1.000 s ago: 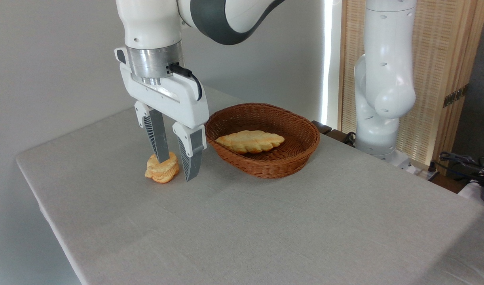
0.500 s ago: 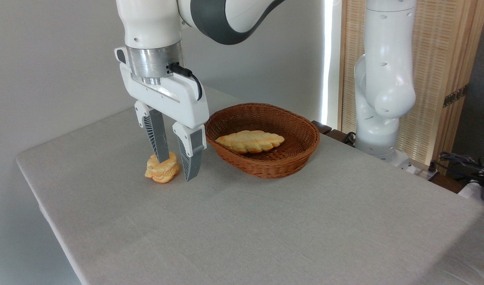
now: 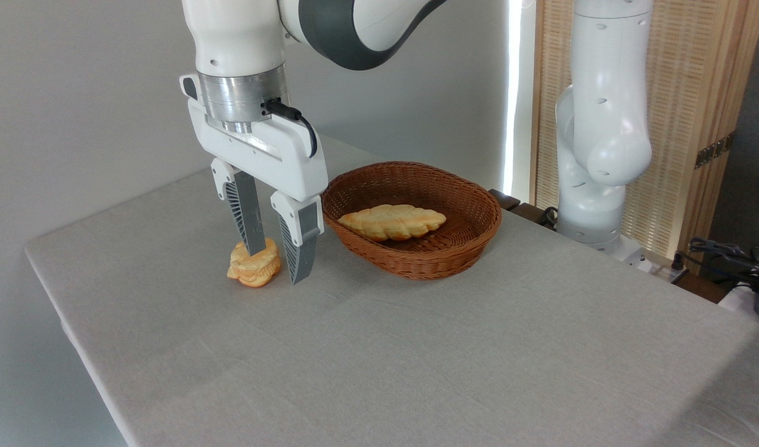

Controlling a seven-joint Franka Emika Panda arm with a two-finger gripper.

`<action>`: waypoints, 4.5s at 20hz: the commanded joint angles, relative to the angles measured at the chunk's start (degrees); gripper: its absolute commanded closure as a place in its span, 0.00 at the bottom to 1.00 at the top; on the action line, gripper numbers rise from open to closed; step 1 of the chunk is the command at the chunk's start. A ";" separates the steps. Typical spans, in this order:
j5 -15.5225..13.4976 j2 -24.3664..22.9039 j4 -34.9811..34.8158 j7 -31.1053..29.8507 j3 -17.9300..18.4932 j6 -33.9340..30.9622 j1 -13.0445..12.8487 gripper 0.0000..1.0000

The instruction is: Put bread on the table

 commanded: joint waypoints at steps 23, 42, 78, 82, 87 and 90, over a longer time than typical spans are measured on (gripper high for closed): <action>-0.83 -3.01 -1.55 1.12 -1.70 -4.27 -2.57 0.00; 2.77 -17.52 -18.68 16.07 -17.25 -15.18 -2.57 0.00; 6.38 -16.20 -33.02 16.59 -25.17 -1.20 -1.95 0.29; 6.38 -16.29 -32.93 16.59 -25.08 -1.20 -1.87 0.53; 6.38 -16.64 -32.84 16.51 -25.17 -1.46 -1.95 0.53; 6.38 -17.60 -32.40 16.07 -26.05 -2.33 -1.95 0.52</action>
